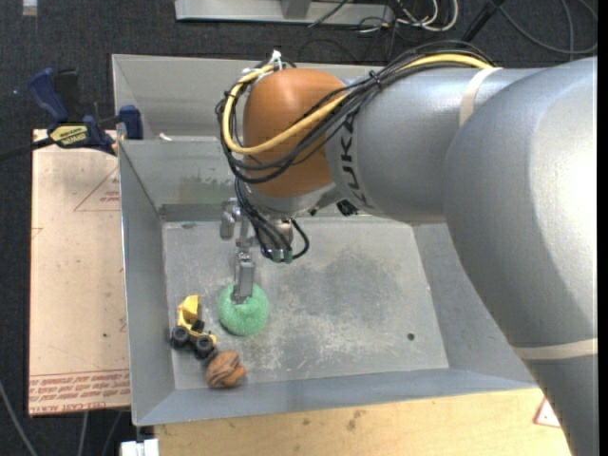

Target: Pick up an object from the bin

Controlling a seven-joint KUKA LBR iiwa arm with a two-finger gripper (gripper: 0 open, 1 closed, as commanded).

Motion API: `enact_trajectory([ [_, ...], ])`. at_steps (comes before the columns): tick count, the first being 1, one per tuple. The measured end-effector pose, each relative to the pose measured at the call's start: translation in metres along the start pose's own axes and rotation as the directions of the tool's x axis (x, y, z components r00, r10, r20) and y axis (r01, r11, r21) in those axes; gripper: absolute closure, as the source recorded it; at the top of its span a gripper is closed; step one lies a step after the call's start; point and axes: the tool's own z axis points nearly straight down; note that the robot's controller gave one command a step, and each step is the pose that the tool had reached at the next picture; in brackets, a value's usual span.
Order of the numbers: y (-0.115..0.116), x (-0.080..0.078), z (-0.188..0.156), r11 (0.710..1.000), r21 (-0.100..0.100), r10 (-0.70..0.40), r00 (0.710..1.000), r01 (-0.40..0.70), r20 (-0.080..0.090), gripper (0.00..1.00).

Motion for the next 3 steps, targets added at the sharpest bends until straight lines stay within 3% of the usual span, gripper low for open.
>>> enact_trajectory([
  [1,-0.001,-0.002,-0.005,1.0,-0.001,0.003,1.0,-0.003,0.008,0.0],
  [2,-0.016,0.015,0.017,0.994,-0.001,-0.113,0.993,0.113,0.011,0.0],
  [3,-0.024,0.026,0.018,0.999,0.0,0.04,0.999,-0.04,0.005,0.0],
])
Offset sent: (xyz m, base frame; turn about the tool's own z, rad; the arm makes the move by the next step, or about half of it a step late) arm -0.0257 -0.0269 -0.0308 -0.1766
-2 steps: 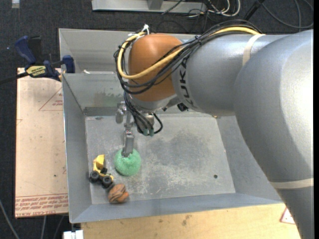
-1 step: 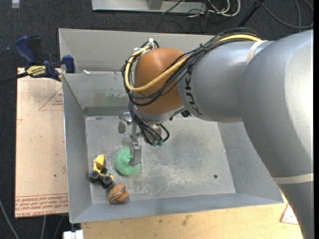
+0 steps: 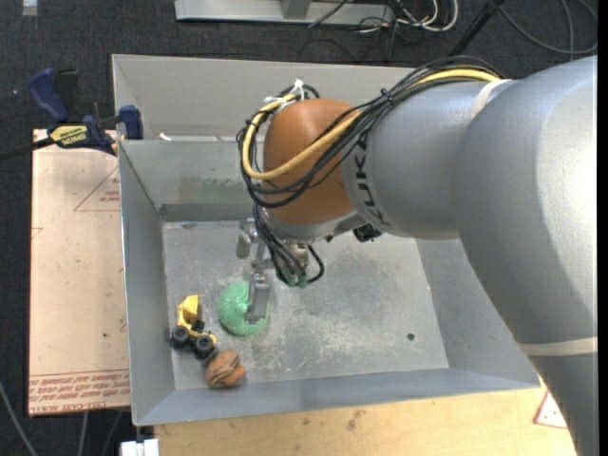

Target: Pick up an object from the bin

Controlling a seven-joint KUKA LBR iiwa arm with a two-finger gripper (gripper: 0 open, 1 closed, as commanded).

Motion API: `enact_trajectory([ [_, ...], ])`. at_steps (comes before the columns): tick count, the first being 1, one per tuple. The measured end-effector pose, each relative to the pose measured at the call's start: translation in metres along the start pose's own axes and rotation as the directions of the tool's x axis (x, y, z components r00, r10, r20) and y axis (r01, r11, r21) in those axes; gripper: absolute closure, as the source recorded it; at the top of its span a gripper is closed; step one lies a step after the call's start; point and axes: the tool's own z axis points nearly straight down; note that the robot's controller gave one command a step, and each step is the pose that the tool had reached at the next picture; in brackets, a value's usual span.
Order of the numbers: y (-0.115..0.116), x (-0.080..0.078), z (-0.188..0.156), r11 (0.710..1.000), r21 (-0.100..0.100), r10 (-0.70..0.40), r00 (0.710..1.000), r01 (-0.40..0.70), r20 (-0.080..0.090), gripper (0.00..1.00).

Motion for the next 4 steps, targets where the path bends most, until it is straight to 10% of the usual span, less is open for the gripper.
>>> enact_trajectory([
  [1,-0.002,0.005,0.0,0.993,0.0,0.117,0.993,-0.117,0.002,0.0],
  [2,-0.011,0.014,0.035,1.0,-0.001,-0.023,1.0,0.023,0.002,0.0],
  [3,-0.015,0.021,0.052,0.992,-0.001,0.129,0.992,-0.129,0.001,1.0],
  [4,-0.015,0.021,0.052,0.992,-0.001,0.129,0.992,-0.129,0.001,1.0],
])
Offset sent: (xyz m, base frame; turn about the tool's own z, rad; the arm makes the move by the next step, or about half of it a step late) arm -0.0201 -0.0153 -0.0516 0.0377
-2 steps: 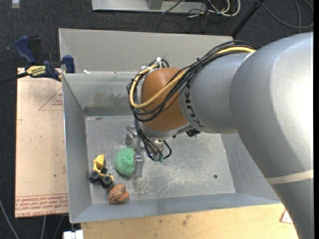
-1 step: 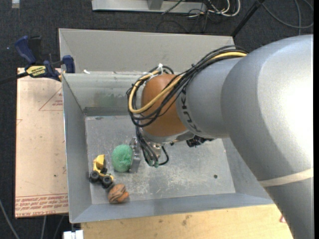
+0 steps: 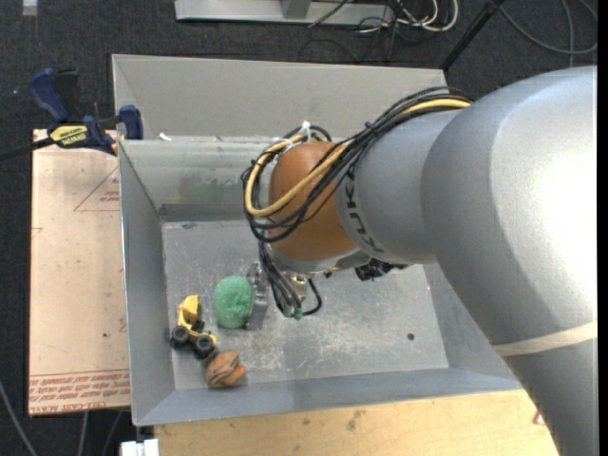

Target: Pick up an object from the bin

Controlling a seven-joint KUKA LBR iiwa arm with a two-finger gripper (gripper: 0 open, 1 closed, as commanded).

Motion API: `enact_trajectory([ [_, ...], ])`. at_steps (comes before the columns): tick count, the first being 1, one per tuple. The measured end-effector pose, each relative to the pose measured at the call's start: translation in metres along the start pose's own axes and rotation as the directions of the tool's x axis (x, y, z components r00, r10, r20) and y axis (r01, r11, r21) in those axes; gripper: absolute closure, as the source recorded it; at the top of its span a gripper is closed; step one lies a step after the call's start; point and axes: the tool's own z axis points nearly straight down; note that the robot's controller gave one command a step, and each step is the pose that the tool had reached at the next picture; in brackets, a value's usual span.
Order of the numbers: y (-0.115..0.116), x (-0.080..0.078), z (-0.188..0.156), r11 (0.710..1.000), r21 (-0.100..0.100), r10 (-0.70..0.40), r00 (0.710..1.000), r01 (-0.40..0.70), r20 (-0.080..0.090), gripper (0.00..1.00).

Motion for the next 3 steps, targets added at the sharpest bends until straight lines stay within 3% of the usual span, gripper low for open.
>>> enact_trajectory([
  [2,-0.001,0.002,-0.02,1.0,0.002,0.0,1.0,0.0,-0.005,1.0],
  [3,0.0,0.0,-0.034,1.0,-0.001,0.0,1.0,0.0,0.003,1.0],
])
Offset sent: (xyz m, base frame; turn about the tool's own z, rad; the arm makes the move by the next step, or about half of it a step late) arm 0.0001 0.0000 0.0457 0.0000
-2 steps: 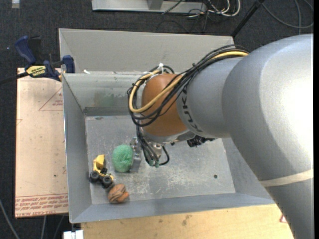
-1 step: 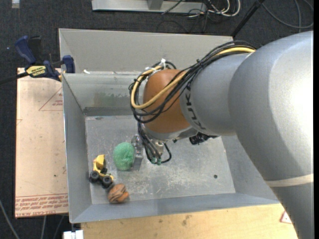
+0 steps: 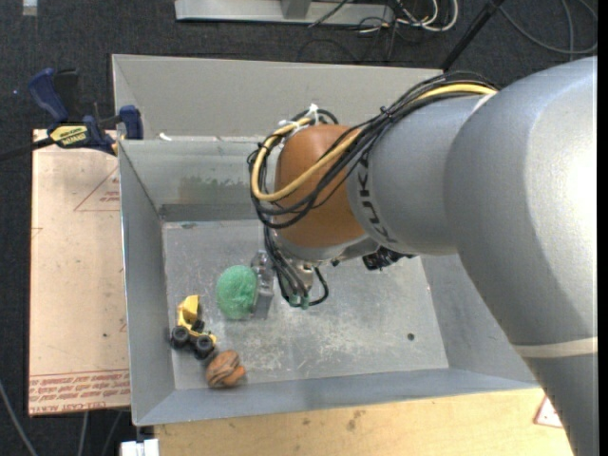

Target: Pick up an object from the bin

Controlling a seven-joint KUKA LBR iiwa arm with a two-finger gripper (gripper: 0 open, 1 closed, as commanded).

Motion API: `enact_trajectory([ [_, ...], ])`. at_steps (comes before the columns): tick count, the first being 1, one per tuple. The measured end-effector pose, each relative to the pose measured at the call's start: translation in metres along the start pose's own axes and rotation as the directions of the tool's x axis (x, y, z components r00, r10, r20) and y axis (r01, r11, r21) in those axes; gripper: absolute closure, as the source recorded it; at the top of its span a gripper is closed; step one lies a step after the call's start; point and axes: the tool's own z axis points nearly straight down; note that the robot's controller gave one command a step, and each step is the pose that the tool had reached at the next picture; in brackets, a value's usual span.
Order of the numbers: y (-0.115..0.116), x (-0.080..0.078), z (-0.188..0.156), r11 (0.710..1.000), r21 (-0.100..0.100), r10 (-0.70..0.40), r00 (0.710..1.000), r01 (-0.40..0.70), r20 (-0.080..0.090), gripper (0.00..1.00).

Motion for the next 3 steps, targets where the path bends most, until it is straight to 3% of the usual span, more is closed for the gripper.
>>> enact_trajectory([
  [3,0.0,0.0,-0.02,1.0,0.0,0.0,1.0,0.0,0.001,1.0],
])
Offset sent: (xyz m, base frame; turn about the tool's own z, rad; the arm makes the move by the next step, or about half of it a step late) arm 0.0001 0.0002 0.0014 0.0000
